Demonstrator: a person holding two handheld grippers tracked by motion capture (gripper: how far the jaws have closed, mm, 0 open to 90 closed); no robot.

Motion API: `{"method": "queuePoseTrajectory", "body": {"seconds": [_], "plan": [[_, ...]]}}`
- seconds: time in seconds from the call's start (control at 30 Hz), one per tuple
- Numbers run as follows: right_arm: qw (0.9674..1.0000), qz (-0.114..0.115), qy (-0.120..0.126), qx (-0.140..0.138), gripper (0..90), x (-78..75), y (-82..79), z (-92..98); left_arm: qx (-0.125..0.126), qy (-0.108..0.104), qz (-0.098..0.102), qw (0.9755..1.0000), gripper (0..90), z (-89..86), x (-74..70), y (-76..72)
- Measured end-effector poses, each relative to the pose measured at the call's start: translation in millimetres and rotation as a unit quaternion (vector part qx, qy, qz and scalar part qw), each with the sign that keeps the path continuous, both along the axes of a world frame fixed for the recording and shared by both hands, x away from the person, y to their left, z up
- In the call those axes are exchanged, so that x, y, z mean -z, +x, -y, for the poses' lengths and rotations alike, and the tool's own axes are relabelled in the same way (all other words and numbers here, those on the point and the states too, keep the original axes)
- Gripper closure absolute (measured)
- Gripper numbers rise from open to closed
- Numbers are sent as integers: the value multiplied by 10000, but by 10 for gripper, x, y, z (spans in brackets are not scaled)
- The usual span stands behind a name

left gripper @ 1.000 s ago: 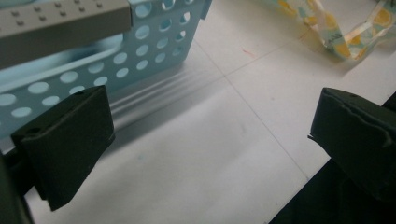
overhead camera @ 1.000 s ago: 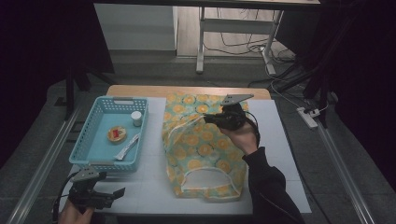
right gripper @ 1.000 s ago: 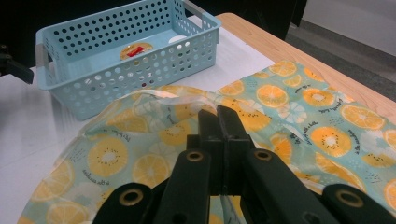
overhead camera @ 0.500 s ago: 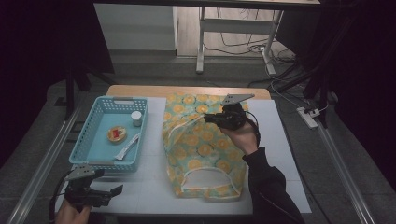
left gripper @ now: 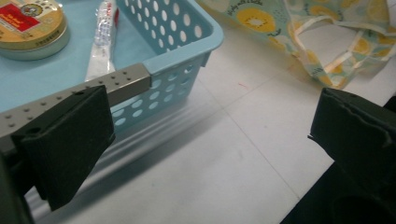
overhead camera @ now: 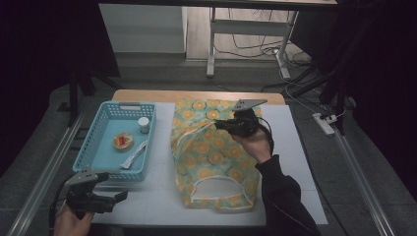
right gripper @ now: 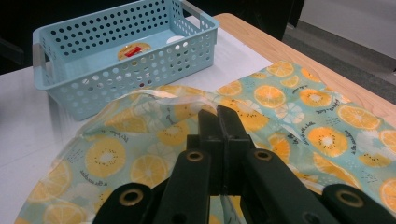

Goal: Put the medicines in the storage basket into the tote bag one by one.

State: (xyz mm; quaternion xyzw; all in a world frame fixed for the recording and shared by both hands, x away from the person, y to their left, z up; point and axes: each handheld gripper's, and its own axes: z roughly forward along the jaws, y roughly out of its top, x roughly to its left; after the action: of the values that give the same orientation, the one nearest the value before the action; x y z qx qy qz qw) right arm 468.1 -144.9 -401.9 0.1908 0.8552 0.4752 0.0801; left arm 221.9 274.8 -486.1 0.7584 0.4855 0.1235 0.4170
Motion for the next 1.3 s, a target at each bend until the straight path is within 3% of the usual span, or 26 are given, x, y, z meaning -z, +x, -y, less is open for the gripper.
{"method": "queuePoseTrajectory", "body": {"seconds": [0.43,0.8,1.3], "plan": [[10000,-1,36,31,900,-8,2,18,-112,-94,-19,9999,0,-53,-76,154],[10000,12,65,45,900,-8,5,22,-110,62,-10,9999,0,-37,-116,270],[9999,-8,100,29,900,1,8,16,-160,92,-4,9998,0,-54,-181,405]]}}
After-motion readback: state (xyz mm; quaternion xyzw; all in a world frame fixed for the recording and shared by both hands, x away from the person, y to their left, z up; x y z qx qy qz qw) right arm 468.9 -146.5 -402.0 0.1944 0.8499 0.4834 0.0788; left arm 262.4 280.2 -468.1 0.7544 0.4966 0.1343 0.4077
